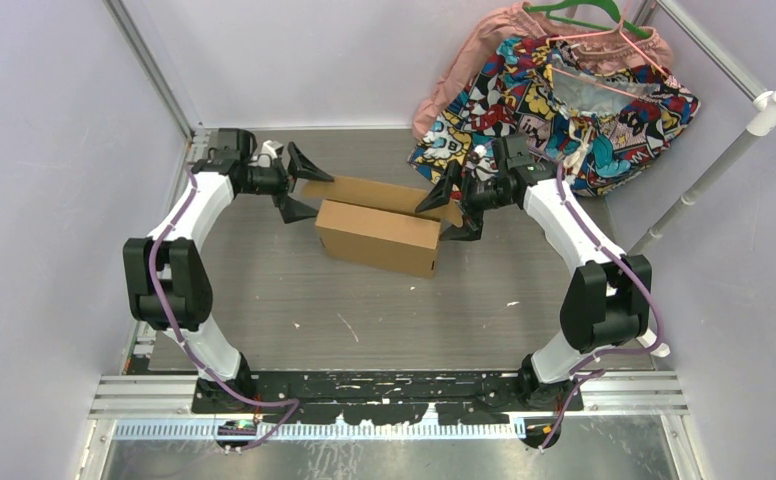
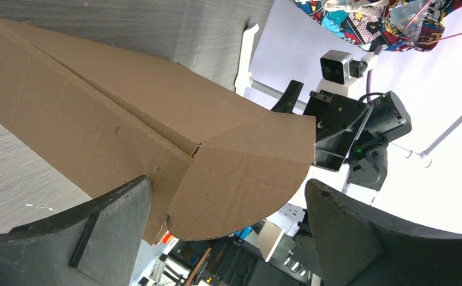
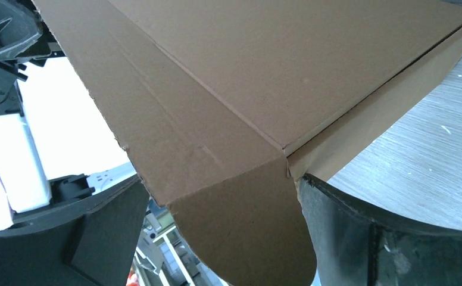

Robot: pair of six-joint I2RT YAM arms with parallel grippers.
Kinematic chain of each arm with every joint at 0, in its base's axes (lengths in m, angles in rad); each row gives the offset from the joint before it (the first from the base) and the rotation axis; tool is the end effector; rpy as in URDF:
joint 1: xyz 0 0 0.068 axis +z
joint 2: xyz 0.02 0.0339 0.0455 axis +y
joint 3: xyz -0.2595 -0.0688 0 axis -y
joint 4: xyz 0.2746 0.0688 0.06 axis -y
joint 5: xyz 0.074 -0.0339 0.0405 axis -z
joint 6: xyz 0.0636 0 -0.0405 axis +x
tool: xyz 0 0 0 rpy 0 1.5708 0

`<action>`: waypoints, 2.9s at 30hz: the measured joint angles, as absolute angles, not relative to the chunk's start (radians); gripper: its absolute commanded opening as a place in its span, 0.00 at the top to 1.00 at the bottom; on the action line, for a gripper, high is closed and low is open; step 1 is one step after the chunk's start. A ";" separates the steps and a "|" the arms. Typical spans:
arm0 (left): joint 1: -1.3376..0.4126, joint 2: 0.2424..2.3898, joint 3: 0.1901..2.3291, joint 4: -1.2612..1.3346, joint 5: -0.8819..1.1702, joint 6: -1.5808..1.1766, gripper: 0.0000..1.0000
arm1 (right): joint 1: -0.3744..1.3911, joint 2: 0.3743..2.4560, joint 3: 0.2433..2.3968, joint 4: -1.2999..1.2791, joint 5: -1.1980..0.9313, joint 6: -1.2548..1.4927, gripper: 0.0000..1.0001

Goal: Fold the paper box
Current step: Close the paper box at the center of the board.

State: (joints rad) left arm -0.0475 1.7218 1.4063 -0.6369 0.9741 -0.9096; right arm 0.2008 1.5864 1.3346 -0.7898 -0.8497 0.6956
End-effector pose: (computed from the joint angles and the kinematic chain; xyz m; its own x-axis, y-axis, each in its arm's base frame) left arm 0.3994 -0.0717 0.2525 -0.8989 -0.4013 0.1760 -0.3318 0.3612 -0.8714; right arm 0.3467 0.1193 0.2625 -0.9718 0.2340 0.0279 0.1558 0.5489 0.8212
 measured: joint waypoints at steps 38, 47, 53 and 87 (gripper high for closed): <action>-0.064 1.727 1.406 -0.646 0.996 -0.910 0.00 | 0.181 1.565 1.365 -0.829 -0.786 0.642 0.00; -0.064 1.727 1.406 -0.646 0.997 -0.910 0.00 | 0.170 1.562 1.365 -0.825 -0.777 0.642 0.00; -0.064 1.727 1.406 -0.646 0.997 -0.910 0.00 | 0.153 1.542 1.396 -0.896 -0.703 0.607 0.00; -0.062 1.732 1.371 -0.640 1.014 -0.909 0.00 | 0.261 1.951 2.086 -1.047 -0.188 0.525 0.17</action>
State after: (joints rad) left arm -0.0624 1.7317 1.3712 -0.6395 1.0142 -0.9092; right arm 0.2607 1.9514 2.0865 -1.0466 -0.1883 0.5247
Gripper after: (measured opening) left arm 0.997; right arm 0.865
